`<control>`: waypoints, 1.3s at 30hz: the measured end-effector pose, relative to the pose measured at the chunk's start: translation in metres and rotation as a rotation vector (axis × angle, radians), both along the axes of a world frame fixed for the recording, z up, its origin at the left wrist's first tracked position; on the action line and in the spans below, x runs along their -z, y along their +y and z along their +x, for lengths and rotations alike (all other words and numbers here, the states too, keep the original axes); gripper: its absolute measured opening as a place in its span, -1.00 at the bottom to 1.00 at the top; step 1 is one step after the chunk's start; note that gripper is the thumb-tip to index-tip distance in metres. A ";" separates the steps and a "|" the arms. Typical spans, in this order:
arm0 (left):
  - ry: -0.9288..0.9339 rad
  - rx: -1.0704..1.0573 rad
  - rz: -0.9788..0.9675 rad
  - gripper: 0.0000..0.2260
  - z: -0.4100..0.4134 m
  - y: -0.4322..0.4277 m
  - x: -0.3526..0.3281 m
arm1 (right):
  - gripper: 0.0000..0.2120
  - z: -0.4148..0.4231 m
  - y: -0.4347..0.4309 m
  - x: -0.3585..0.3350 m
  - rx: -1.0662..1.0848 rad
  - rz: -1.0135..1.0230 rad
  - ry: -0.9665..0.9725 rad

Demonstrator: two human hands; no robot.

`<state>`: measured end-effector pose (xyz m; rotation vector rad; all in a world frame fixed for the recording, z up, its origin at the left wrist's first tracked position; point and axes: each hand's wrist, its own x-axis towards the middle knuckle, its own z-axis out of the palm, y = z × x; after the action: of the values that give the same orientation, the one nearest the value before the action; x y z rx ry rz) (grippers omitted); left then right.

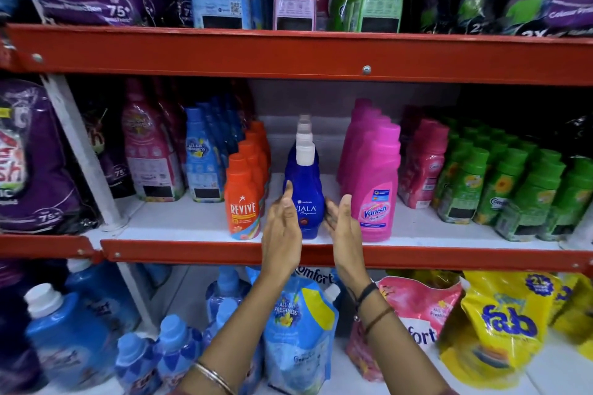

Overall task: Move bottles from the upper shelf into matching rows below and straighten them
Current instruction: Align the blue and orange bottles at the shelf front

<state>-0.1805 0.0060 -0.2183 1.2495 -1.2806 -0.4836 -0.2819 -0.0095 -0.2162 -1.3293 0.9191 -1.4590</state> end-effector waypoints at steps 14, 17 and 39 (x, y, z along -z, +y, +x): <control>0.091 -0.103 -0.306 -0.57 0.014 0.033 0.003 | -0.40 0.028 0.029 0.016 0.234 -0.216 -0.140; 0.153 -0.170 -0.394 -0.56 0.040 0.038 0.000 | -0.31 0.058 0.038 0.022 0.078 -0.247 -0.104; 0.186 0.023 -0.020 -0.30 0.100 0.017 -0.001 | -0.17 0.125 0.019 0.014 0.087 -0.024 -0.057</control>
<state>-0.0807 0.0226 -0.2172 1.1465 -1.1406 -0.5877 -0.1569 0.0098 -0.2306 -1.2723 0.9346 -1.5710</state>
